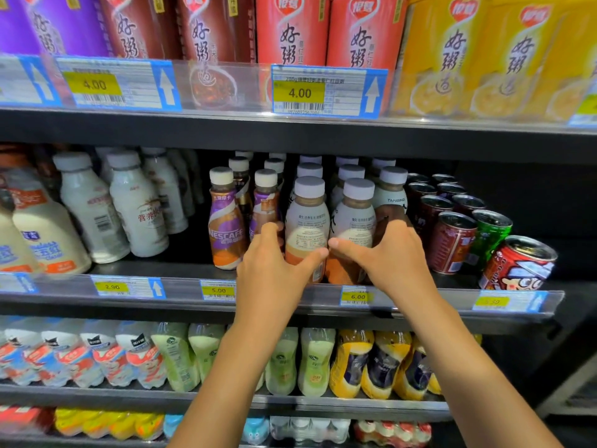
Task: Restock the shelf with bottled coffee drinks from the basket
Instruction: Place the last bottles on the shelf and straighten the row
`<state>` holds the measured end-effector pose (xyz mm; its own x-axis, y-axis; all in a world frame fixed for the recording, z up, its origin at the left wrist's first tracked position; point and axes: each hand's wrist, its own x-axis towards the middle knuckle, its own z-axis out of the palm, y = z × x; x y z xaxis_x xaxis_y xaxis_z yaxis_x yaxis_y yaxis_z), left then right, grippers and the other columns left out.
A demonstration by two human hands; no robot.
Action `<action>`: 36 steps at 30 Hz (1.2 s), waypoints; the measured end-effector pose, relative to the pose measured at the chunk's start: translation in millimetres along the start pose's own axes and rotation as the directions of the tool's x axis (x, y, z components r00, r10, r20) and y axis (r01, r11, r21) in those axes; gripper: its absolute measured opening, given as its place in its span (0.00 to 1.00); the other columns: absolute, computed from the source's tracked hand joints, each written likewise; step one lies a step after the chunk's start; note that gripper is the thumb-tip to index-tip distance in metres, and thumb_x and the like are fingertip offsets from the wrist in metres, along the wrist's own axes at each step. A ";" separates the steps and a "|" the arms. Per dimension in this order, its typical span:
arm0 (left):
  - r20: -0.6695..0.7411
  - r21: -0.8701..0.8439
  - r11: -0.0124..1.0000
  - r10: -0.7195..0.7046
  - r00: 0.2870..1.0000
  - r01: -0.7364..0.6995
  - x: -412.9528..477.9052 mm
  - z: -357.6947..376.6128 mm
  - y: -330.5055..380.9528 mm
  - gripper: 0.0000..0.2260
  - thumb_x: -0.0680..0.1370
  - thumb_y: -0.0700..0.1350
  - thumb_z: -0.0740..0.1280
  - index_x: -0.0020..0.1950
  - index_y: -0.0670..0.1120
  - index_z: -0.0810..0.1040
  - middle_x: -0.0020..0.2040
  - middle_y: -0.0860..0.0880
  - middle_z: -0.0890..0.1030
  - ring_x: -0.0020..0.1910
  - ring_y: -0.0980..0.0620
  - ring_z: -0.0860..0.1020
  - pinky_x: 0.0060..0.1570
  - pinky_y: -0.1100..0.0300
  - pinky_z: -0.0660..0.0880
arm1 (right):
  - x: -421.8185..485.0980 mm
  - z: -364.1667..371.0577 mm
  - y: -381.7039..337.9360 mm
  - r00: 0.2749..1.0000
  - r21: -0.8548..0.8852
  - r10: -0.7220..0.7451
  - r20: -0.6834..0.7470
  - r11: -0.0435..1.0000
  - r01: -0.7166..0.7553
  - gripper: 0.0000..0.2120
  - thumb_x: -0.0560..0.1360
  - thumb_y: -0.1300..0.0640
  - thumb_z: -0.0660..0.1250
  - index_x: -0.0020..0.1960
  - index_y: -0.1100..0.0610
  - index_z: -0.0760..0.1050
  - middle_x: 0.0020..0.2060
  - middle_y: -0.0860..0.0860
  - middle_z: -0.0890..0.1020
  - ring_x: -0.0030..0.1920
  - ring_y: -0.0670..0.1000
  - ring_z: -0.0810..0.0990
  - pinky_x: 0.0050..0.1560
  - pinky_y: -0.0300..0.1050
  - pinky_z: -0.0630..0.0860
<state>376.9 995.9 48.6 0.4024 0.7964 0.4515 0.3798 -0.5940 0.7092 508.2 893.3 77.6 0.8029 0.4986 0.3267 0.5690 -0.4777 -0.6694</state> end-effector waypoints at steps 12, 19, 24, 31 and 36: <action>-0.009 0.066 0.998 0.004 1.000 -0.003 -5.3 21.7 23.5 0.26 0.69 0.65 0.73 0.55 0.48 0.70 0.50 0.50 0.78 0.50 0.47 0.78 0.46 0.52 0.75 | -3.6 -31.9 26.2 0.999 0.112 -0.038 0.032 0.993 0.034 0.26 0.66 0.41 0.77 0.49 0.52 0.65 0.49 0.50 0.77 0.48 0.51 0.76 0.39 0.46 0.73; -0.025 0.124 0.992 -0.015 1.000 0.018 -16.5 42.3 45.8 0.29 0.70 0.67 0.70 0.56 0.44 0.71 0.51 0.49 0.70 0.52 0.43 0.76 0.42 0.55 0.69 | 3.7 -51.5 54.4 0.994 0.172 -0.094 0.059 0.982 0.083 0.24 0.69 0.48 0.77 0.58 0.50 0.69 0.46 0.42 0.77 0.42 0.41 0.76 0.36 0.36 0.69; -0.042 0.168 0.984 -0.049 0.998 0.056 -19.2 49.7 59.4 0.31 0.70 0.68 0.69 0.56 0.44 0.67 0.53 0.46 0.71 0.54 0.42 0.75 0.40 0.54 0.68 | 12.5 -56.9 70.9 0.990 0.265 -0.116 0.079 0.960 0.091 0.32 0.70 0.52 0.75 0.71 0.47 0.68 0.58 0.43 0.80 0.59 0.45 0.77 0.58 0.45 0.75; 0.220 -0.057 0.997 -0.045 0.974 0.059 -7.9 35.3 47.5 0.19 0.73 0.51 0.73 0.54 0.48 0.66 0.53 0.47 0.79 0.53 0.43 0.78 0.49 0.48 0.77 | 17.2 -51.4 70.4 0.989 0.256 -0.114 0.091 0.963 0.087 0.41 0.63 0.41 0.80 0.71 0.48 0.67 0.55 0.43 0.81 0.54 0.44 0.80 0.50 0.41 0.77; 0.152 0.080 0.995 -0.065 0.986 0.053 -6.4 41.0 50.6 0.22 0.71 0.56 0.75 0.52 0.46 0.69 0.55 0.45 0.75 0.56 0.44 0.75 0.48 0.55 0.70 | 20.2 -49.3 73.4 0.988 0.307 -0.121 0.098 0.948 0.086 0.37 0.66 0.50 0.80 0.70 0.49 0.67 0.54 0.44 0.81 0.53 0.43 0.80 0.48 0.38 0.77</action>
<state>427.7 956.0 59.4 0.4986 0.8068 0.3171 0.4659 -0.5579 0.6868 574.9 832.7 68.0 0.7069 0.6211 0.3385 0.5536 -0.1880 -0.8113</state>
